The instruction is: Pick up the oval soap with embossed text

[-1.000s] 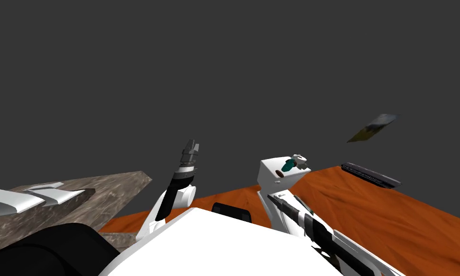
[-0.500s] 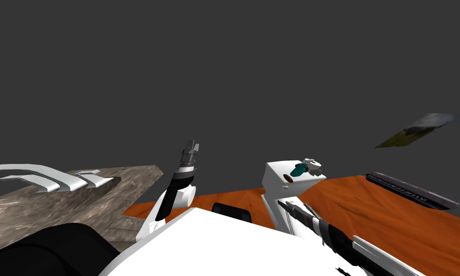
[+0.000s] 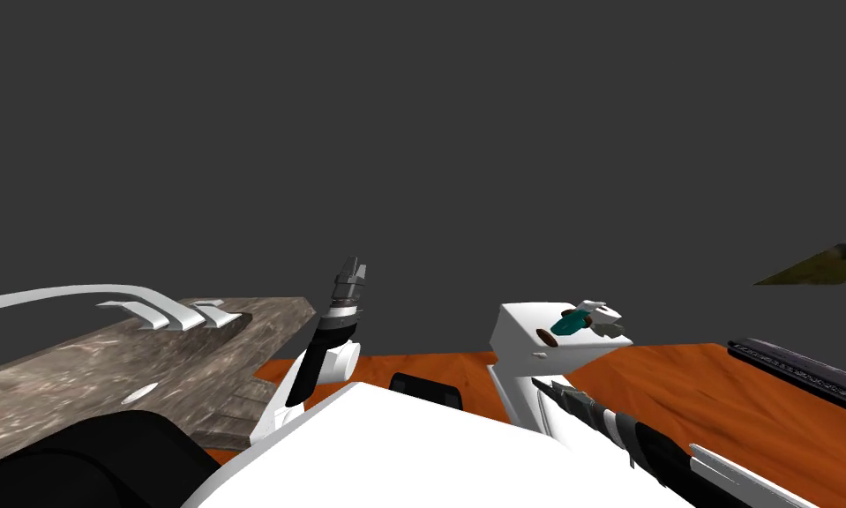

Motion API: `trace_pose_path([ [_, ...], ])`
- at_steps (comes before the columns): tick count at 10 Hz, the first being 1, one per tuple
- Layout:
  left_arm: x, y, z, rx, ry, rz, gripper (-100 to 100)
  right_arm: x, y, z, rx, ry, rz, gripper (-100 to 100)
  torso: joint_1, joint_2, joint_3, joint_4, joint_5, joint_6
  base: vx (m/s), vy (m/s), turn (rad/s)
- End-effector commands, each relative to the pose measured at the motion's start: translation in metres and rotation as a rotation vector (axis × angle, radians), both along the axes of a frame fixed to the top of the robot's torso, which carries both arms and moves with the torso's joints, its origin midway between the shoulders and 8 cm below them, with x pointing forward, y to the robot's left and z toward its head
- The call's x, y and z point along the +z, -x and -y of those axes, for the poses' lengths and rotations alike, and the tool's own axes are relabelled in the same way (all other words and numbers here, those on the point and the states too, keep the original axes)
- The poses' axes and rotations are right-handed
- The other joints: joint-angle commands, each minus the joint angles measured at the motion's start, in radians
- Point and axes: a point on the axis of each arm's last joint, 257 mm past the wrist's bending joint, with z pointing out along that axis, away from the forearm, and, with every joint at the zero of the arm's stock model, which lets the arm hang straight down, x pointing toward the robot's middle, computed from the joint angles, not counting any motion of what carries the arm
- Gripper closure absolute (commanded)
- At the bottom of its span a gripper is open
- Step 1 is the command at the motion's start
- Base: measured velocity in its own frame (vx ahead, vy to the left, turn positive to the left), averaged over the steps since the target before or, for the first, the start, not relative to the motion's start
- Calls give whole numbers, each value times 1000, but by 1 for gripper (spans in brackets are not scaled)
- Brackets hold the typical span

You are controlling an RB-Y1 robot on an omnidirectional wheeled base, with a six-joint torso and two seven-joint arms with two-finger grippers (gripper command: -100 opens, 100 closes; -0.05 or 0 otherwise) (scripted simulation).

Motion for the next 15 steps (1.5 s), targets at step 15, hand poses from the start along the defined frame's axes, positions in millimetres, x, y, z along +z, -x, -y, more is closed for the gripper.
trace_pose_path([
  [15, 0, 0, 0, 0, 0, 0, 0, 77, 30, 207, -123, 429, -78, -100, 0, 0, 0, 0, 0, 1, 7, 47, 118],
])
